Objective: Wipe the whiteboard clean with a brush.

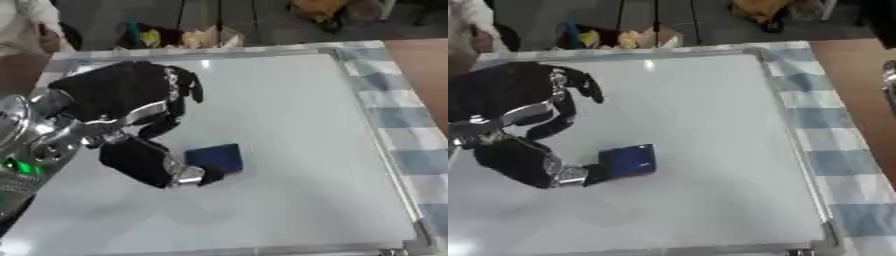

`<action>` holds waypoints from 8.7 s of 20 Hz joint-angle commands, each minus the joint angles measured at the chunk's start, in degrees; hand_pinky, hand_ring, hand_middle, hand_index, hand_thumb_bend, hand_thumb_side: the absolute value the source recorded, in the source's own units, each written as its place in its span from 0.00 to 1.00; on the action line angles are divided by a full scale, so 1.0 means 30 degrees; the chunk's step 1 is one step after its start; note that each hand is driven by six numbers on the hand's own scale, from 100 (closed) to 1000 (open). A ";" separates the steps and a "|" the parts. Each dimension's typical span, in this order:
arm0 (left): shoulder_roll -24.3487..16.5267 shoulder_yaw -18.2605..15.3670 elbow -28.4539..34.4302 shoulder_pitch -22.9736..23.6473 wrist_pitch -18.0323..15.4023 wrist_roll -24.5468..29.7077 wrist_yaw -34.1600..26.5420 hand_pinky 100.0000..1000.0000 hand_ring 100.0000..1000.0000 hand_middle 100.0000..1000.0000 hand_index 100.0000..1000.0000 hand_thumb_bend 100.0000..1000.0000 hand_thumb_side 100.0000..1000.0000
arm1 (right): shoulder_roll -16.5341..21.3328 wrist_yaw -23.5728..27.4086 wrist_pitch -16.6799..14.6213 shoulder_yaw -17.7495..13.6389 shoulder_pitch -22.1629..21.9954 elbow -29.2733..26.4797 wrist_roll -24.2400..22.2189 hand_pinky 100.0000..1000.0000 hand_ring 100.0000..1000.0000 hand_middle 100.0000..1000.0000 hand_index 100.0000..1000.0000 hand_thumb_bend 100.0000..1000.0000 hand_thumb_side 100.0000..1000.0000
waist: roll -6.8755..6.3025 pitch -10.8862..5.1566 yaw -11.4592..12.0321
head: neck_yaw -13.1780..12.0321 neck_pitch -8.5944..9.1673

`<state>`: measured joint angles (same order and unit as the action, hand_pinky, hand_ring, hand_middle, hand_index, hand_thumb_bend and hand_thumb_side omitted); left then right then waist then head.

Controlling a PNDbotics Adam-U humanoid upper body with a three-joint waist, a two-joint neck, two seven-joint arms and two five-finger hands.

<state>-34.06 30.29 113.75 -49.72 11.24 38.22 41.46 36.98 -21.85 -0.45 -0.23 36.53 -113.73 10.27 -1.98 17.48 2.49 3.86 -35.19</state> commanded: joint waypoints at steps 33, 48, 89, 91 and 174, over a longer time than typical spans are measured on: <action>0.1693 0.1305 -0.2178 -0.0027 0.0938 0.0058 0.1526 0.47 0.68 0.77 0.06 0.25 0.54 | 0.0127 0.0470 -0.0061 0.0057 0.0383 -0.0288 0.0074 0.79 0.83 0.77 0.84 0.00 1.00 | 0.0050 0.0049 -0.0386 | -0.0070 -0.0015; 0.2042 0.1523 -0.3380 -0.0055 0.0185 0.0181 0.1007 0.47 0.66 0.70 0.07 0.19 0.46 | 0.0076 0.0583 0.0019 0.0088 0.0337 -0.0288 0.0082 0.79 0.83 0.76 0.84 0.02 1.00 | -0.0033 0.0193 -0.0553 | 0.0002 0.0084; 0.3015 0.1800 -0.6810 0.0254 -0.0666 -0.1079 0.2600 0.46 0.66 0.66 0.07 0.12 0.46 | 0.0091 0.0970 -0.0050 0.0226 0.0450 -0.0288 -0.0178 0.80 0.83 0.75 0.84 0.01 1.00 | -0.0008 0.0490 -0.0712 | 0.0044 0.0288; 0.3019 0.1795 -0.6793 0.0253 -0.0681 -0.1057 0.2617 0.46 0.66 0.66 0.07 0.12 0.46 | 0.0091 0.0987 -0.0051 0.0226 0.0454 -0.0288 -0.0179 0.80 0.83 0.75 0.84 0.01 1.00 | -0.0008 0.0490 -0.0714 | 0.0052 0.0287; 0.0618 -0.0580 -0.5497 0.1365 0.0697 -0.2778 0.3423 0.30 0.40 0.35 0.04 0.00 0.44 | 0.0302 0.1354 -0.0071 0.0341 0.0300 -0.0288 -0.0126 0.80 0.83 0.75 0.84 0.00 1.00 | -0.0008 0.0300 -0.0509 | 0.0278 0.0944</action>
<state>-30.38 30.05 96.01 -45.07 12.79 30.20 52.10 36.09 -18.04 -0.68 1.13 36.80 -113.73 9.78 -2.13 19.92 0.87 4.54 -33.07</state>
